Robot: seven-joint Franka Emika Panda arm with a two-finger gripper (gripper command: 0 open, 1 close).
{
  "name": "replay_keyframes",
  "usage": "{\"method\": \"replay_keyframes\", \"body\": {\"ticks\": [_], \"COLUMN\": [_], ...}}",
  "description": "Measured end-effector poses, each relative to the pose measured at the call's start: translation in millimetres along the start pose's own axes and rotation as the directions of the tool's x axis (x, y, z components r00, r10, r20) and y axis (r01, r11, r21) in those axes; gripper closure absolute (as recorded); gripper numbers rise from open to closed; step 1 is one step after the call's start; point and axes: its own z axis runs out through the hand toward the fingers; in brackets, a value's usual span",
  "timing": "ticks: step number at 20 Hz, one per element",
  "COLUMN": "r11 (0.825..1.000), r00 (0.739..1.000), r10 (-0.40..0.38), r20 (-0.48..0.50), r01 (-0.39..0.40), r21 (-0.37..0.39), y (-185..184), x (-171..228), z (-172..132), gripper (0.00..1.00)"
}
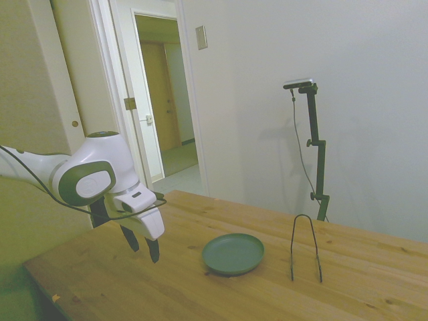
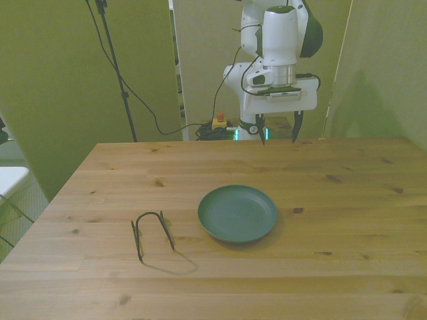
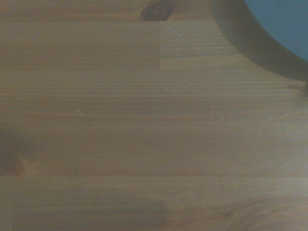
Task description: Load the plate
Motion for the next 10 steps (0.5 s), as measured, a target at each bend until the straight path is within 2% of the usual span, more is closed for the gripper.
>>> {"method": "replay_keyframes", "body": {"ticks": [2, 5, 10], "r11": [1.000, 0.993, 0.964], "r00": [1.000, 0.991, 0.944], "r10": [-0.001, 0.115, 0.265], "r20": [-0.010, -0.074, -0.196], "r01": [0.001, -0.112, -0.253], "r21": [-0.011, 0.046, 0.085], "y": [0, -11, -52], "x": [1, 10, 22], "z": [1, 1, 25], "gripper": [0.00, 0.00, 0.00]}}
